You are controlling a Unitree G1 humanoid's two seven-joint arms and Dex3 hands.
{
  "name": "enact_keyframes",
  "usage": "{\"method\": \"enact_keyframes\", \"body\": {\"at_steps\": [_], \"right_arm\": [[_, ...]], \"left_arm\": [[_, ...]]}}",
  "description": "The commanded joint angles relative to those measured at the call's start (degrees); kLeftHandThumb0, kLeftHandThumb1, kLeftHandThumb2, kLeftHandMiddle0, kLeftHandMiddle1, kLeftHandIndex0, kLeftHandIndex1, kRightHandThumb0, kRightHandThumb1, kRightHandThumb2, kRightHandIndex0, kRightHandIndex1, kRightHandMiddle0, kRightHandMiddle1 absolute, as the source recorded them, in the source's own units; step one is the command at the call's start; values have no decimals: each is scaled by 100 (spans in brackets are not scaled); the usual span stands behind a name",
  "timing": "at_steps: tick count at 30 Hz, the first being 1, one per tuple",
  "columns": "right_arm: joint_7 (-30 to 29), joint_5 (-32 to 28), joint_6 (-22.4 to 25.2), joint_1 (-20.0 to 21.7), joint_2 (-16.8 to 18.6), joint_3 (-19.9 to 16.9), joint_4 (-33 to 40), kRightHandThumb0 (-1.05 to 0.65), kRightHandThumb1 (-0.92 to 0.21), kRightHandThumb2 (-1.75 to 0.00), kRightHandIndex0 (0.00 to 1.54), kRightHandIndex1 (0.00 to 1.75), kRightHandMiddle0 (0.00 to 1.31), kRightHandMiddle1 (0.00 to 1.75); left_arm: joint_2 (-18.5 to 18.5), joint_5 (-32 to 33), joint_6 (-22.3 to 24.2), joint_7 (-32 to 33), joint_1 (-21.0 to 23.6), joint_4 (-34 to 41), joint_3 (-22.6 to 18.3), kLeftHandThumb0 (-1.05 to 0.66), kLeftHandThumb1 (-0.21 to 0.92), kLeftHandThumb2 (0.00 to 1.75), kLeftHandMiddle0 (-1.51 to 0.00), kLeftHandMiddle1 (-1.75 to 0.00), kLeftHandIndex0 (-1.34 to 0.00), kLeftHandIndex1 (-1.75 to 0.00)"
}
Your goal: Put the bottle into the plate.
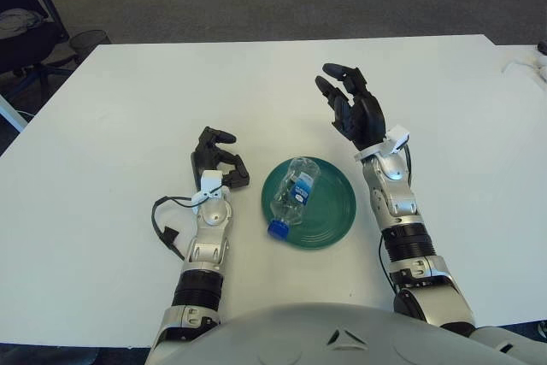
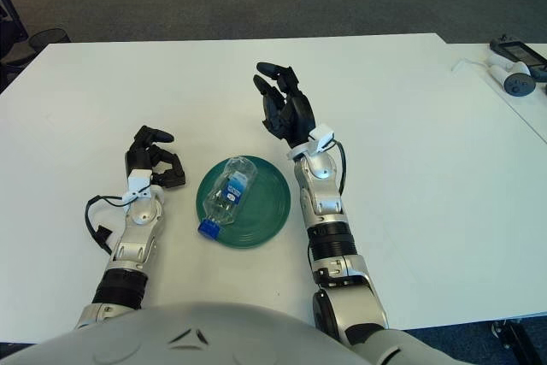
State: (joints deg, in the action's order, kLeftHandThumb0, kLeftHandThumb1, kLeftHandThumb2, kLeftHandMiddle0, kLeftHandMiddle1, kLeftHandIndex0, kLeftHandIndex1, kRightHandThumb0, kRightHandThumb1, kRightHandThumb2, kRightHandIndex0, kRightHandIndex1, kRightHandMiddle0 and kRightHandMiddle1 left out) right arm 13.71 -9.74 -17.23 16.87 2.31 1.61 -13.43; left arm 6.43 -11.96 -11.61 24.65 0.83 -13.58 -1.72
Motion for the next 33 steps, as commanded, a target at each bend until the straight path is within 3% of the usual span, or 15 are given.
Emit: {"method": "enact_keyframes", "body": {"at_steps": [1,9,11,13,15,19,21,25,28,33], "right_arm": [[28,-25,43,18,-30,-42,75,-53,-92,-65,36,1,0,92],[32,-30,48,7,-36,-41,92,-53,-92,-65,36,1,0,92],[-328,-40,-82,-161,-393,-639,19,-54,-92,-66,37,1,0,92],[-854,-68,-277,-211,-934,-1491,-428,-57,-92,-69,37,1,0,88],[-1081,-39,-435,-174,-1081,-1776,-768,-58,-92,-71,37,1,0,84],[-1555,439,-1303,-184,-614,-1515,-1670,-60,-92,-74,37,1,0,80],[-1911,881,-1719,-198,-265,-1196,-1964,-61,-92,-74,37,1,0,80],[-2260,1380,-2201,-460,25,-775,-1918,-62,-92,-72,37,1,0,80],[-2149,1530,-2294,-765,-11,-517,-1502,-61,-92,-72,37,1,0,81],[-2007,1435,-2124,-996,-84,-440,-1008,-62,-92,-71,37,1,0,82]], "left_arm": [[33,5,112,58,-91,-24,-36,0,-6,175,-88,-175,-68,-175],[28,20,79,36,-107,-28,-42,0,-5,173,-86,-175,-67,-175],[17,32,45,24,-124,-22,-48,0,-4,173,-86,-175,-67,-175],[9,39,17,22,-127,-31,-51,0,-5,173,-87,-175,-67,-175],[-4,48,5,20,-133,-28,-56,0,-5,174,-87,-175,-67,-175],[-16,46,19,46,-133,-45,-79,0,-5,174,-87,-175,-68,-175],[-21,35,20,47,-134,-52,-83,0,-5,174,-87,-175,-68,-175],[-28,16,-2,43,-125,-100,-82,0,-6,174,-87,-175,-68,-175],[-36,37,3,-7,-115,-144,-64,0,-6,175,-88,-175,-68,-174],[-22,171,-8,-136,-100,-184,-65,0,-6,175,-88,-175,-69,-174]]}}
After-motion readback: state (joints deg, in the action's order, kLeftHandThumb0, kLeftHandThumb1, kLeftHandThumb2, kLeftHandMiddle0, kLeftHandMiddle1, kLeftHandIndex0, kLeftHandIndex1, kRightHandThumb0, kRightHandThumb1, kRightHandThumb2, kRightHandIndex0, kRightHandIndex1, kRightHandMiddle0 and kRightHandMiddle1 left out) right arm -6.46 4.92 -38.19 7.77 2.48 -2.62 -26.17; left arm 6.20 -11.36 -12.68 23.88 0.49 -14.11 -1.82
